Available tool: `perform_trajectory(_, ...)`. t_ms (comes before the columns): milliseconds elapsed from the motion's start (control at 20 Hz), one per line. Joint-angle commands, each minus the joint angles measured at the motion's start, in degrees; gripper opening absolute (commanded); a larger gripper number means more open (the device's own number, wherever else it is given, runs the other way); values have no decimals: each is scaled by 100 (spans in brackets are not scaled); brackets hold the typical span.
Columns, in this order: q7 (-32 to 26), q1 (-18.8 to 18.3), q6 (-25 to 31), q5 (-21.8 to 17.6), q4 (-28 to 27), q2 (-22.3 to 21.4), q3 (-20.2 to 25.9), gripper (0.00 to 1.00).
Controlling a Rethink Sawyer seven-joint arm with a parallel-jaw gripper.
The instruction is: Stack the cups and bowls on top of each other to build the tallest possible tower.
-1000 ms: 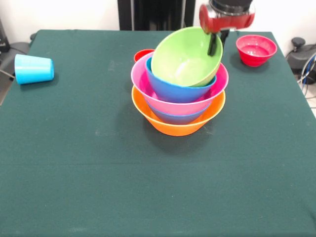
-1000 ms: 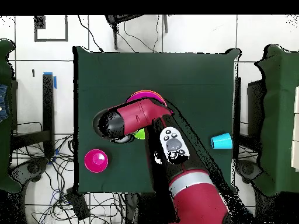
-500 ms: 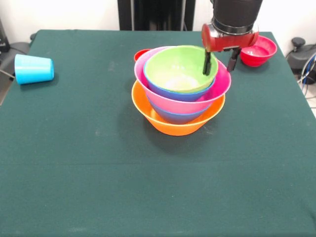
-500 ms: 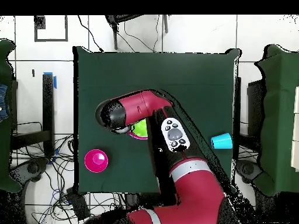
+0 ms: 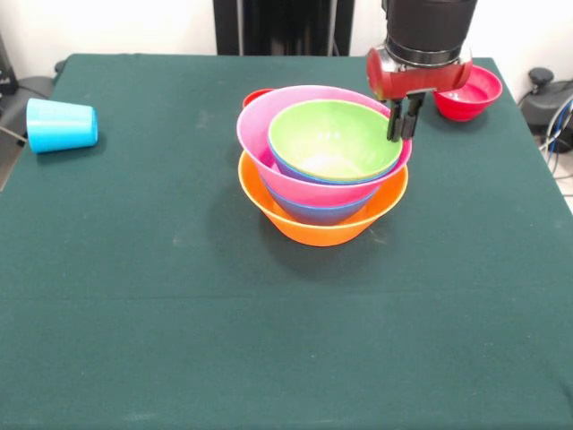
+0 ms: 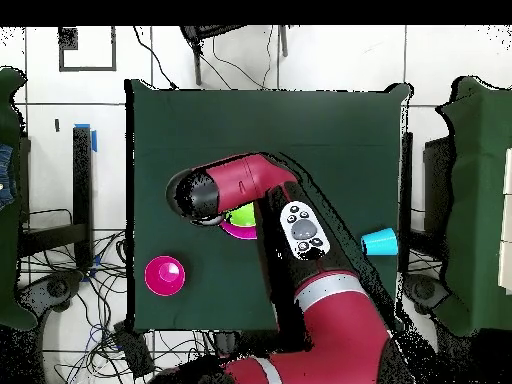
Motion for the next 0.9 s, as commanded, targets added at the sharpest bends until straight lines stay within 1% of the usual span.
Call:
perform_trajectory(50, -263, -125, -575, -109, 185, 13, 367, 0)
perform_trajectory(100, -95, -168, -645, 16, 290, -7, 363, 0)
perform_trajectory(150, -104, -196, -725, 15, 382, -77, 383, 0)
perform_trajectory(250, -79, -198, -706, 50, 496, -201, 372, 0)
perform_trajectory(500, 199, -105, -895, 78, 764, -410, 232, 0)
perform_trajectory(600, 241, -142, -945, 152, 1019, -629, 257, 0)
perform_trajectory(650, 218, -206, -951, 229, 1286, -877, 311, 0)
perform_trajectory(700, 211, -230, -943, 280, 1403, -1004, 329, 0)
perform_trajectory(750, 213, -262, -885, 388, 1616, -1260, 358, 0)
perform_trajectory(900, 160, -269, -586, 642, 1930, -1810, 351, 0)
